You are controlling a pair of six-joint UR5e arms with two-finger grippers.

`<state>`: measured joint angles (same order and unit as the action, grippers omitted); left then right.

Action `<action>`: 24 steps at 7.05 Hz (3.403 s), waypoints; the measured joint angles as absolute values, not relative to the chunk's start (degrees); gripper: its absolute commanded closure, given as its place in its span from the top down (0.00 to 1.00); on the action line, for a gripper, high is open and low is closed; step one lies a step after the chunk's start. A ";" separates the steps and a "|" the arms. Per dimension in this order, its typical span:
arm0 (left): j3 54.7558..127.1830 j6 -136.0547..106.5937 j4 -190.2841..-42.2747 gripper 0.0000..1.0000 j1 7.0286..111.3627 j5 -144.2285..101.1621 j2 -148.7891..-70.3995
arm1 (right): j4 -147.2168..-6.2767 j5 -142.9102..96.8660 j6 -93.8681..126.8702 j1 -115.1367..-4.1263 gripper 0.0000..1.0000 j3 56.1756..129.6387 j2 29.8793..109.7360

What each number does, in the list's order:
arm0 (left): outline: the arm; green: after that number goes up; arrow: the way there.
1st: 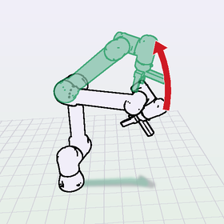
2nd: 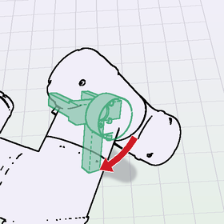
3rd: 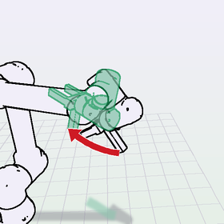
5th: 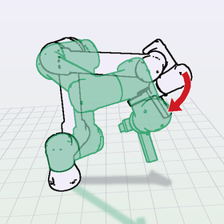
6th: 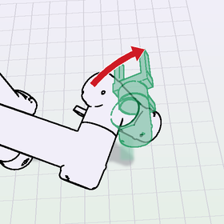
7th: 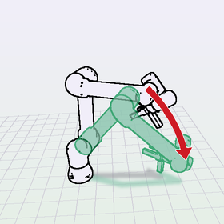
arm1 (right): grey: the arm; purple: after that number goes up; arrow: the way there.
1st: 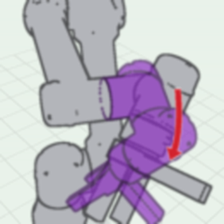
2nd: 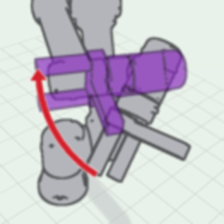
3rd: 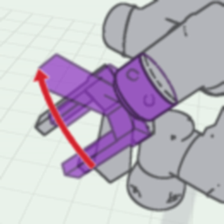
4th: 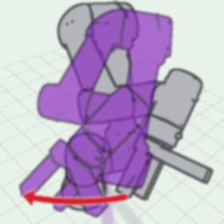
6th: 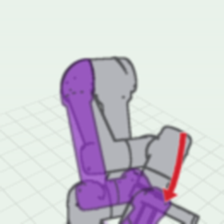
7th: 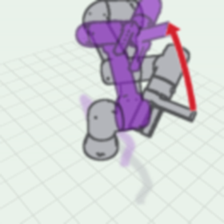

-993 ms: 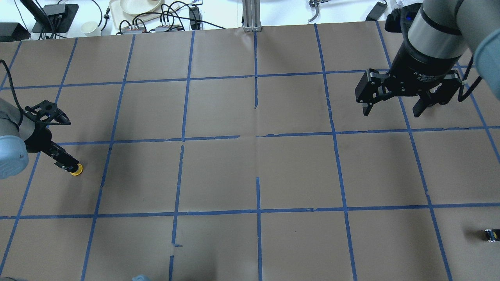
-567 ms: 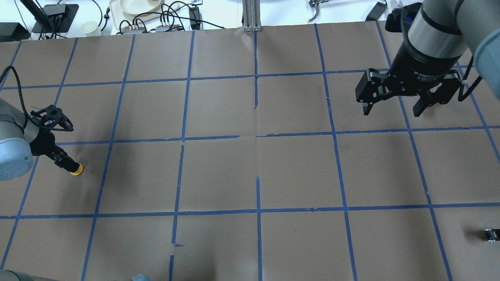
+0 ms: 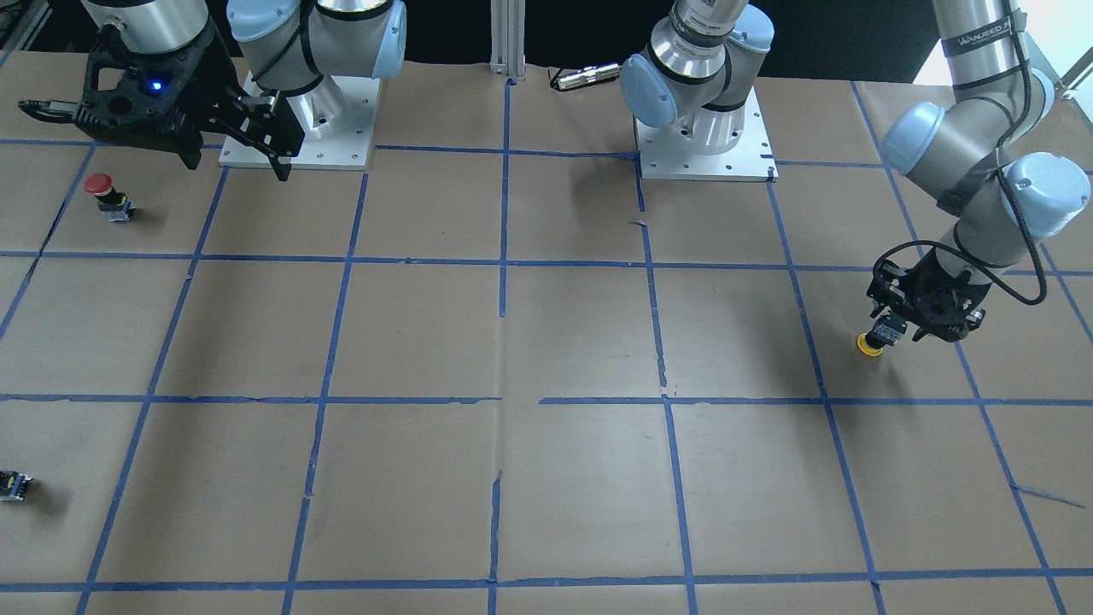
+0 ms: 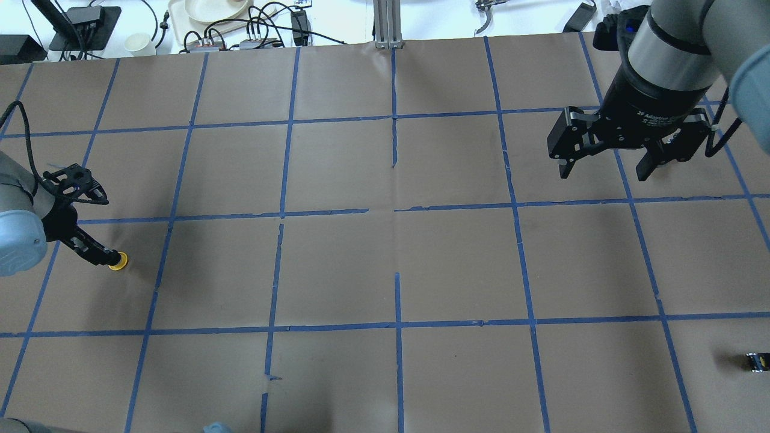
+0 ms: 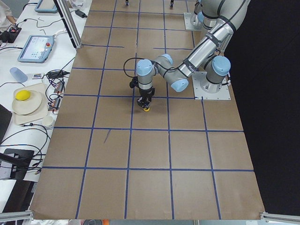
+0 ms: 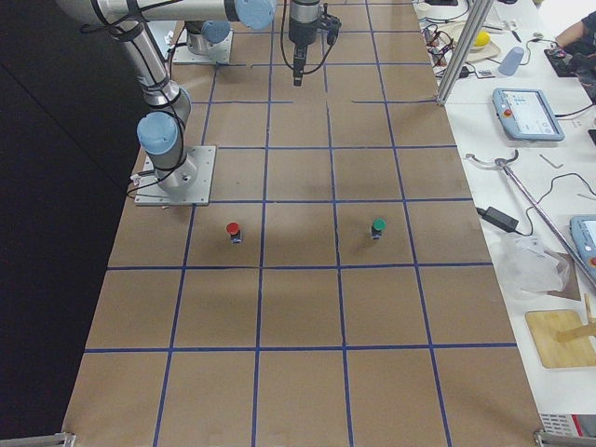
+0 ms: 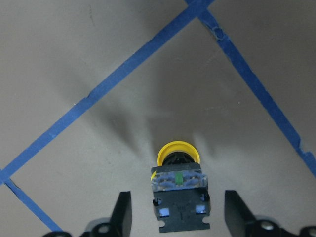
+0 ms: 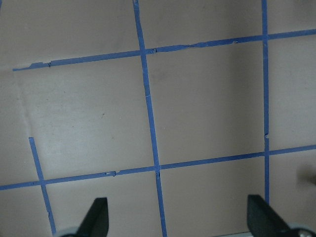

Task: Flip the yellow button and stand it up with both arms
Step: 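Lower the left gripper over the yellow button and close on its base, then lift the yellow button with the left gripper and carry it toward the right gripper, then extend the yellow button toward the right gripper while the right gripper opens and approaches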

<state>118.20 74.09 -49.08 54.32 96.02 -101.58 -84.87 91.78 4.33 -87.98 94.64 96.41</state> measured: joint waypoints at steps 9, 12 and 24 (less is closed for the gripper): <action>123.73 44.39 -69.03 0.14 60.49 62.26 -91.46 | -85.90 85.99 9.00 -86.79 1.00 93.94 96.16; 126.47 26.12 -66.20 0.11 71.66 48.89 -90.86 | -85.91 71.92 20.37 -83.53 1.00 93.47 96.11; 124.46 18.73 -49.57 0.05 93.16 -12.32 -107.61 | -82.82 48.91 31.34 -80.18 1.00 96.99 94.73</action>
